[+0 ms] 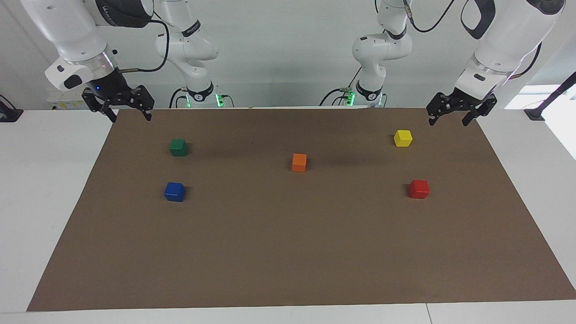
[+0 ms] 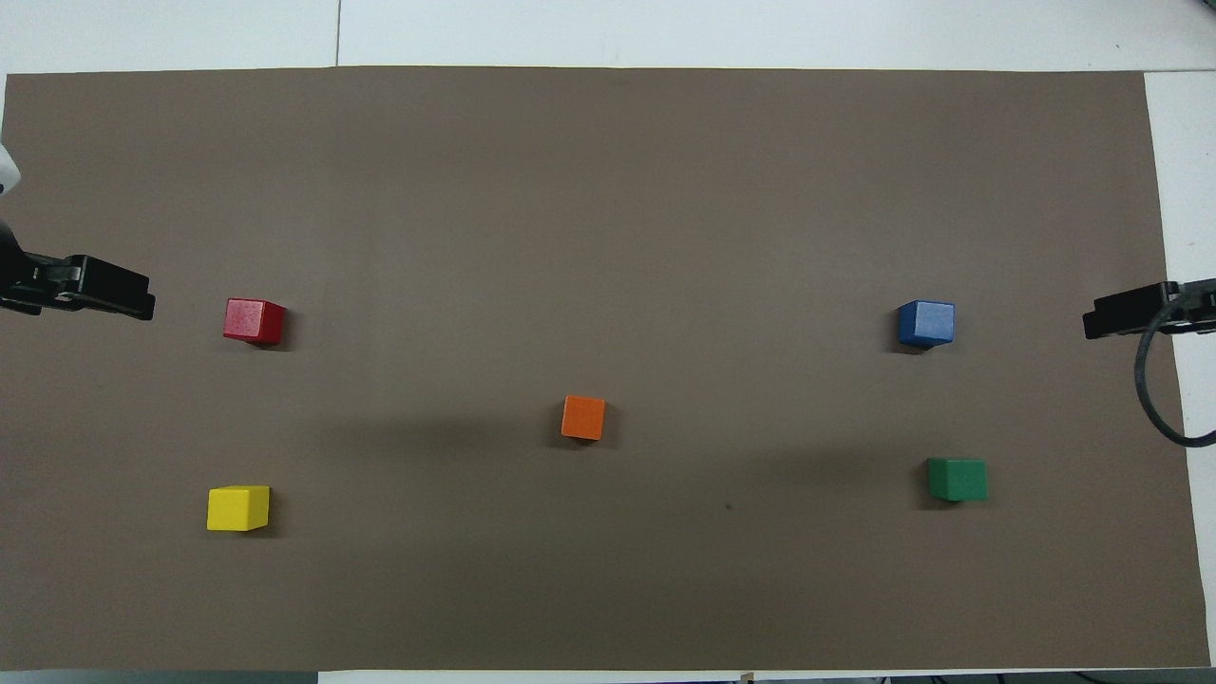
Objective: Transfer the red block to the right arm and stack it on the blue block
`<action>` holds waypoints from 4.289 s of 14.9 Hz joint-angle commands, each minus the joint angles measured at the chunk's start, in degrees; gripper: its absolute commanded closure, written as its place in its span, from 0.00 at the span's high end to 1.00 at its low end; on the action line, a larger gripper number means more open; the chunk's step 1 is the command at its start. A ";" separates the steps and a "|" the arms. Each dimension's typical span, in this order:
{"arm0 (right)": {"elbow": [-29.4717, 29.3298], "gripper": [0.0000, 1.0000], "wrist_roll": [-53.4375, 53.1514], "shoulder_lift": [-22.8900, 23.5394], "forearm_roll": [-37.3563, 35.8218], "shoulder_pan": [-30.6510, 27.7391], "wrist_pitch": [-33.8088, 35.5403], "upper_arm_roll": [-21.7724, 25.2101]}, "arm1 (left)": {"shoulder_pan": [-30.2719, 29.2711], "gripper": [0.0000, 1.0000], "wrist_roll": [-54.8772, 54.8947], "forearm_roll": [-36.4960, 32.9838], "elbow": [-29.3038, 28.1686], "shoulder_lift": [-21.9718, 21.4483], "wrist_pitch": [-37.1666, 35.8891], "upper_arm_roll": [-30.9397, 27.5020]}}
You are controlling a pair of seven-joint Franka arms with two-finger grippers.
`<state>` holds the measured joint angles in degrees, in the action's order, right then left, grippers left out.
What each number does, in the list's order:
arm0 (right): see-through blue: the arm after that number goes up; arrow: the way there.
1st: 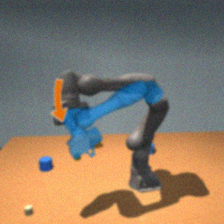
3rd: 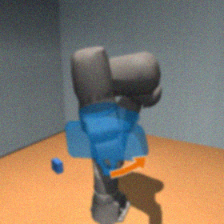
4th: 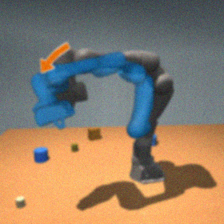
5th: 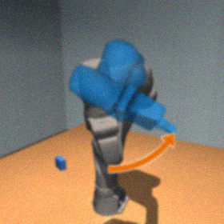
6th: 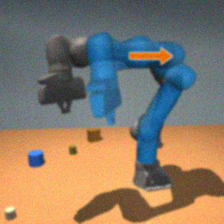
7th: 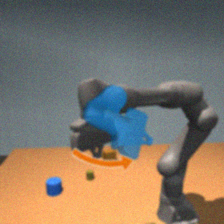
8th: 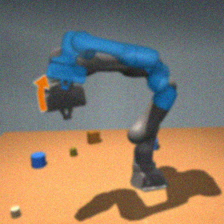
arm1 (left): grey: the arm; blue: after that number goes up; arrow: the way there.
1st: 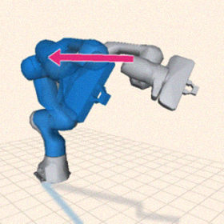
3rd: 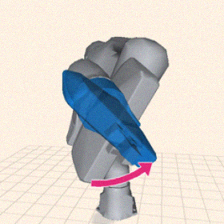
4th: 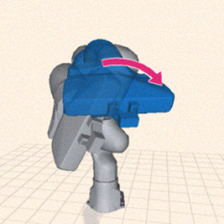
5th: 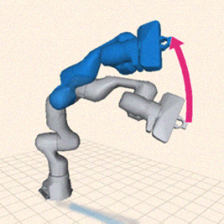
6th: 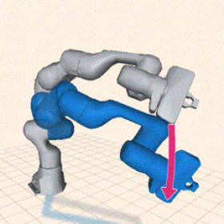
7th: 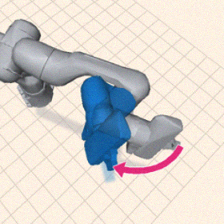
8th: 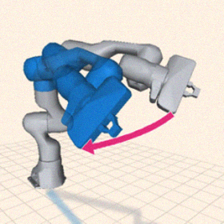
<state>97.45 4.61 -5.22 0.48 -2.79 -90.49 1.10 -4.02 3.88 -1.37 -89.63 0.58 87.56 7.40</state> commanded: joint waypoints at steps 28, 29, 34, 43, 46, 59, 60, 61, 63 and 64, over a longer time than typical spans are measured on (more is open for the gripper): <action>24.54 1.00 29.10 3.81 38.76 -7.93 -15.60 -0.57 | 0.77 1.00 4.82 -0.13 -28.58 13.57 48.23 -4.94; 24.80 1.00 31.05 4.42 42.02 -7.93 -14.55 -0.57 | 0.77 1.00 4.73 -0.13 -28.59 13.83 48.32 -4.94; 28.93 1.00 38.26 6.71 57.93 -7.23 -9.99 -0.66 | 0.68 0.00 3.51 0.48 -26.93 13.92 42.28 -5.03; 30.17 1.00 47.59 18.48 81.22 0.04 7.14 -0.83 | 1.21 0.00 -38.10 16.29 -12.16 5.59 8.82 -1.27; 31.13 1.00 47.68 18.76 92.91 7.16 9.89 -0.83 | 1.29 0.00 -55.16 28.30 -12.06 -1.79 3.33 1.47; 37.20 1.00 46.54 17.00 122.99 23.52 18.50 -1.63 | 10.77 0.00 -87.78 57.70 -29.46 -15.08 22.97 4.29; 37.20 1.00 47.32 17.69 125.18 24.49 19.20 -1.62 | 13.22 0.00 -91.21 57.70 -29.99 -15.17 27.71 4.37; 37.20 1.00 47.33 17.79 126.33 25.46 19.03 -1.62 | 14.99 0.00 -92.73 57.70 -30.51 -15.34 30.11 4.29; 36.94 1.00 47.24 17.88 126.96 25.73 17.46 -1.62 | 16.50 0.00 -92.92 57.70 -31.48 -15.78 31.01 4.29; 36.94 1.00 47.24 17.88 127.31 25.73 17.19 -1.71 | 16.50 0.00 -92.92 57.70 -32.18 -16.22 31.01 4.29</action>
<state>133.24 51.31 13.55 126.13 23.15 -72.37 -0.59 11.50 -88.45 54.71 -118.56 -13.15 117.00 12.58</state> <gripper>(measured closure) 0.000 0.454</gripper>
